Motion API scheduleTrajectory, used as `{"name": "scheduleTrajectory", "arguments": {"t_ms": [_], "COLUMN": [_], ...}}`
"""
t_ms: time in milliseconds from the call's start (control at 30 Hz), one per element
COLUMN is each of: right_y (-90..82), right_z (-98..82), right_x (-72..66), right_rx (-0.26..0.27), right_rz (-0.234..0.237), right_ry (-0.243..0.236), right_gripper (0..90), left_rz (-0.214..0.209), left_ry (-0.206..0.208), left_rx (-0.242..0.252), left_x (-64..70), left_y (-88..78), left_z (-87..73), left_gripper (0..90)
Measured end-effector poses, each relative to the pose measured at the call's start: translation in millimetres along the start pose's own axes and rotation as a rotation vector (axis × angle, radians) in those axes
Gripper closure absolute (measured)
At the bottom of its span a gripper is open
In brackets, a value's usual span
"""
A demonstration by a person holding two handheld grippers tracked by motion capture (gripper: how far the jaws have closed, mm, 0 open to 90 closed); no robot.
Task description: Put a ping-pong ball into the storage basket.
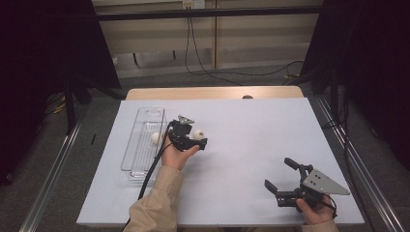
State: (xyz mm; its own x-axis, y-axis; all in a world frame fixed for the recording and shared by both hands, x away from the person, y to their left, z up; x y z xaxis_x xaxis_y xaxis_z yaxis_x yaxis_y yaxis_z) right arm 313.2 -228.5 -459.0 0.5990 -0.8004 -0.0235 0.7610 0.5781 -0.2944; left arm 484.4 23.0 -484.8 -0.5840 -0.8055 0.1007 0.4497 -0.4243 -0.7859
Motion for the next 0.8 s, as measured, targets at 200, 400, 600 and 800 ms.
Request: {"name": "scheduleTrajectory", "arguments": {"t_ms": [200,400,600,800], "right_y": [0.4,0.1,-0.1,-0.1], "right_z": [-0.1,0.0,0.0,-0.1], "right_x": [-0.6,-0.3,-0.5,-0.4], "right_rx": [0.000,0.000,0.000,-0.001], "right_rz": [0.001,0.000,0.002,0.001], "right_ry": [-0.001,0.001,0.001,0.001], "right_gripper": [0.4,0.4,0.4,0.5], "left_rz": [-0.001,0.003,0.003,0.002], "left_ry": [-0.014,-0.015,-0.012,-0.017], "left_rx": [0.007,0.006,0.012,0.013], "left_x": [-2.7,-3.6,-4.0,-3.5], "left_y": [4.0,6.4,7.3,9.9], "left_z": [0.9,1.2,2.8,3.4], "left_gripper": [13.8,13.8,13.8,13.8]}}
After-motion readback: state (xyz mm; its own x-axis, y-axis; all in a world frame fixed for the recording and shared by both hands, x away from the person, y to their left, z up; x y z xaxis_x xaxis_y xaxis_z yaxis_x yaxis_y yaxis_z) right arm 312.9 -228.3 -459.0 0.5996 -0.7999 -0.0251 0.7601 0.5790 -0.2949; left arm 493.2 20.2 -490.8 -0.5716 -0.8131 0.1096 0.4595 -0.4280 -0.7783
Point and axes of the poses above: each handheld gripper's, and its own axes: y roughly forward along the jaws, z roughly out of its top, x roughly to its right, the point moved 9 cm from there along y, roughly forward along the jaws, and after that the axes turned 8 degrees about -x, right-handed, at the moved point
